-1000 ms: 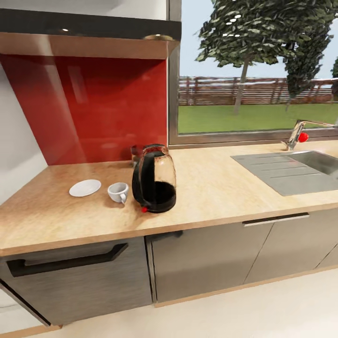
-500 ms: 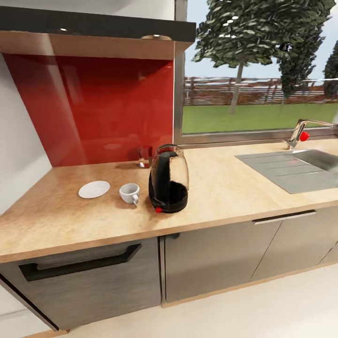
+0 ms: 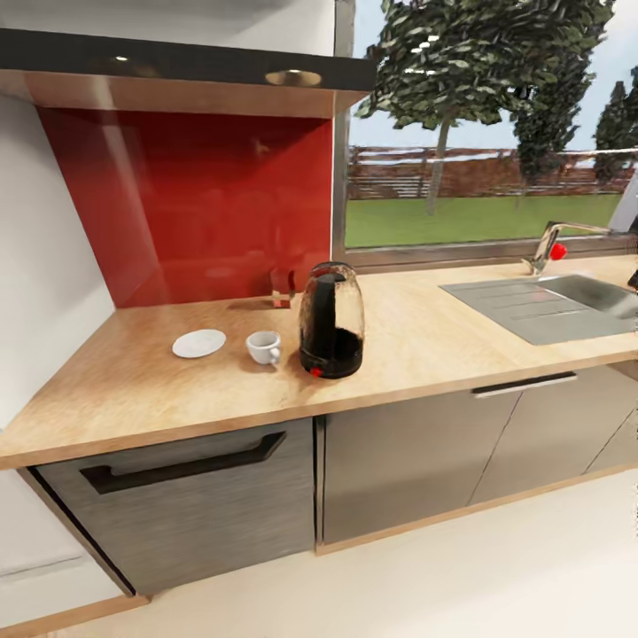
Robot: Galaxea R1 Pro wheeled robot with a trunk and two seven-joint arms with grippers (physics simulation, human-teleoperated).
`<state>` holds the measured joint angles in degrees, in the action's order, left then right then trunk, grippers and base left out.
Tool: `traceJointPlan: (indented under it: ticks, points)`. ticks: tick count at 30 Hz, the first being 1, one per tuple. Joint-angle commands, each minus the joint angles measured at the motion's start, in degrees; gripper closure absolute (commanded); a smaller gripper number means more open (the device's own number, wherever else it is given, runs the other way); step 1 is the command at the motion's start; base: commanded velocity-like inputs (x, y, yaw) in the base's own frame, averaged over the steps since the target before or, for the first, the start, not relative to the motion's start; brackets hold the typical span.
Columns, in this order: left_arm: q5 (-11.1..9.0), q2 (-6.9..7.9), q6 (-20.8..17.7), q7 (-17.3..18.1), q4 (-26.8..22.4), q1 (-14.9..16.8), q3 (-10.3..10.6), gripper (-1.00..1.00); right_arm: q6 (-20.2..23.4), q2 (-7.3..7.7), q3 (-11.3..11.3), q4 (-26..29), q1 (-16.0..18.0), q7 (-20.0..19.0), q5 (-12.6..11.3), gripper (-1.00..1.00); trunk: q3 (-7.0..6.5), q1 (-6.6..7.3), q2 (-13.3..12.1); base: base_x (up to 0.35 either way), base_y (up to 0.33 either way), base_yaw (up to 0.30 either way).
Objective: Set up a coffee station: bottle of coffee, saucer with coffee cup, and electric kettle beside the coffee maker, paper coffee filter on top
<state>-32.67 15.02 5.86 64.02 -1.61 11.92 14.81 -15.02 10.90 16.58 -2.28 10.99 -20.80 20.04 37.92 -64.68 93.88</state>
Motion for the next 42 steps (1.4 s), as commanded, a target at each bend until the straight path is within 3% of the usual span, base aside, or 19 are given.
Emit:
traceJointPlan:
  ticks: [1, 18, 25, 26, 29, 31, 34, 39, 41, 42]
  points:
    - [-0.29, 0.01, 0.59, 0.02, 0.02, 0.03, 0.49, -1.00, -0.42, 0.00, 0.28, -0.20, 0.09, 0.01, 0.00, -1.00, 0.05, 0.03, 0.03, -0.161, 0.075, -0.001]
    - [-0.29, -0.03, 0.61, -0.41, -0.22, 0.03, 0.55, -1.00, -0.03, -0.33, 0.29, -0.23, 0.09, -0.08, -0.02, -1.00, -0.20, 0.03, 0.03, -0.023, 0.011, -0.098]
    - [-0.29, -0.11, 0.83, -8.03, -1.29, 0.03, 1.11, -1.00, -0.09, -0.35, 0.27, -0.19, 0.09, 0.05, 0.00, -1.00, -0.22, 0.03, 0.03, 0.000, 0.000, -0.018]
    - [0.07, -0.14, 0.90, -10.14, -13.64, 0.03, 1.45, -1.00, -0.15, -0.28, 0.21, -0.18, 0.09, 0.13, 0.07, -1.00, -0.22, 0.03, 0.03, 0.000, 0.000, 0.000]
    - [0.69, -0.15, 0.40, -10.82, -24.25, 0.03, 1.60, -1.00, -0.18, -0.28, 0.21, -0.18, 0.09, 0.14, 0.08, -1.00, -0.22, 0.03, 0.03, 0.000, 0.000, 0.000]
    - [3.16, -0.18, -2.23, -11.04, -33.61, 0.03, 1.73, -1.00, -0.18, -0.27, 0.20, -0.18, 0.09, 0.15, 0.09, -1.00, -0.22, 0.03, 0.03, 0.000, 0.000, 0.000]
    - [8.06, -0.95, -10.44, -11.26, -45.97, 0.04, 1.80, -1.00, -0.19, -0.27, 0.20, -0.18, 0.09, 0.15, 0.09, -1.00, -0.22, 0.03, 0.03, 0.000, 0.000, 0.000]
    - [11.67, -1.70, -20.17, -13.26, -61.04, 0.03, 1.76, -1.00, -0.19, -0.26, 0.20, -0.18, 0.09, 0.15, 0.09, -1.00, -0.22, 0.03, 0.03, 0.000, 0.000, 0.000]
    - [12.79, -2.63, -27.25, -17.64, -72.54, 0.03, 1.79, -1.00, -0.19, -0.26, 0.20, -0.18, 0.09, 0.15, 0.09, -1.00, -0.22, 0.03, 0.03, 0.000, 0.000, 0.000]
    - [13.14, -4.41, -32.24, -20.87, -79.25, 0.03, 1.75, -1.00, -0.19, -0.26, 0.20, -0.18, 0.09, 0.15, 0.09, -1.00, -0.22, 0.03, 0.03, 0.000, 0.000, 0.000]
